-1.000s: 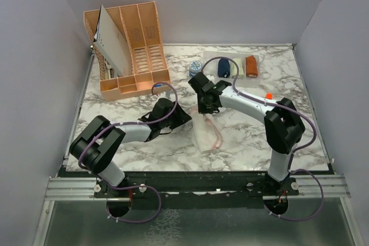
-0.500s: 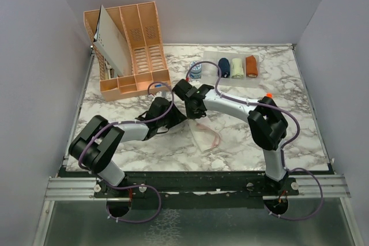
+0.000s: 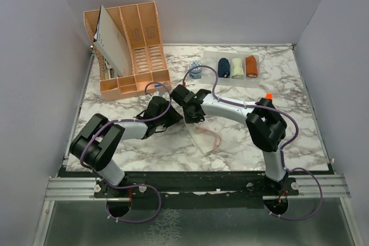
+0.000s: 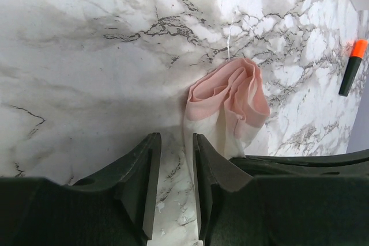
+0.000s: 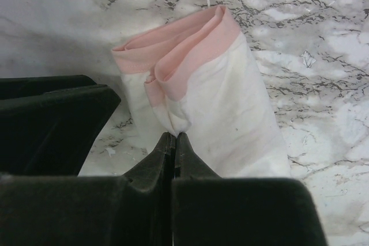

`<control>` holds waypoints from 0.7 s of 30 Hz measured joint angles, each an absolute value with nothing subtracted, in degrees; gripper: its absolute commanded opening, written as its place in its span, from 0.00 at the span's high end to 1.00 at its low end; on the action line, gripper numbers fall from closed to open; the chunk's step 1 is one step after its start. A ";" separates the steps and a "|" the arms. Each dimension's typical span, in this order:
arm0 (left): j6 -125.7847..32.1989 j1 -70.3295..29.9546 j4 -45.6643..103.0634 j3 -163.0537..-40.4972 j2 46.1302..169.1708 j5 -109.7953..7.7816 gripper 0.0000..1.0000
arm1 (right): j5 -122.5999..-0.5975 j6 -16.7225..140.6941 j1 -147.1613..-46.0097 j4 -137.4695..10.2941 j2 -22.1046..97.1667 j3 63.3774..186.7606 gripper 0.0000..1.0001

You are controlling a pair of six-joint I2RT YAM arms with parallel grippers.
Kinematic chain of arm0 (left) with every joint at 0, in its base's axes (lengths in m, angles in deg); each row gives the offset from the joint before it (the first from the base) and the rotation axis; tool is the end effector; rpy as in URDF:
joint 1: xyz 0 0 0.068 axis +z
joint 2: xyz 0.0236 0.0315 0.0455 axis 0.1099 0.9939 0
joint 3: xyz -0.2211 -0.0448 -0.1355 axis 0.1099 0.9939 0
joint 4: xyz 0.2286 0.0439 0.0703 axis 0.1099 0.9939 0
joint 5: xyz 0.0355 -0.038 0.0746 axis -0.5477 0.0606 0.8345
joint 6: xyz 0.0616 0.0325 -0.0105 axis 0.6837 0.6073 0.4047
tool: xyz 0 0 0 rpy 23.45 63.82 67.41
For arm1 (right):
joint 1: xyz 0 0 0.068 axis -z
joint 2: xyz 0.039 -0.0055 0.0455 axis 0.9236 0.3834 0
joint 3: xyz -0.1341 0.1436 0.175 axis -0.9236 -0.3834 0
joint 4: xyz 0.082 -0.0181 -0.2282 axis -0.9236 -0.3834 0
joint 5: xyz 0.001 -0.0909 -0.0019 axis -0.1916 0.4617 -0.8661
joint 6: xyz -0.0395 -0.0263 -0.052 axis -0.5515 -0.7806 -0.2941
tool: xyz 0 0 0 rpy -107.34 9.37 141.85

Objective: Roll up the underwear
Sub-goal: Fold the underwear at the center of the board.

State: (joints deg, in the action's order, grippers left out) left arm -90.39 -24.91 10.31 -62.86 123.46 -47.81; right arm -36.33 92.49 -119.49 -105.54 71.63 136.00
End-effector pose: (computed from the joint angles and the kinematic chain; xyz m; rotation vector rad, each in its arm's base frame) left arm 0.2540 -0.1600 0.1282 -0.4439 2.3426 -0.8821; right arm 0.2576 0.3018 0.1660 -0.2763 2.6810 0.0170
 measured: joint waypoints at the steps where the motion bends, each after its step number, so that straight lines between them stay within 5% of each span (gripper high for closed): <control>1: -90.39 -24.91 10.31 -62.86 123.49 -47.85 0.67 | -36.35 92.47 -119.49 -105.45 71.65 136.17 0.99; 21: -90.65 -24.78 9.24 -64.00 126.11 -48.99 0.82 | -41.05 91.42 -120.36 -100.79 74.27 136.39 0.92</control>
State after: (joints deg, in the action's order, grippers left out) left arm -90.65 -24.78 9.24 -64.00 126.11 -48.99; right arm -41.05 91.42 -120.36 -100.79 74.27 136.39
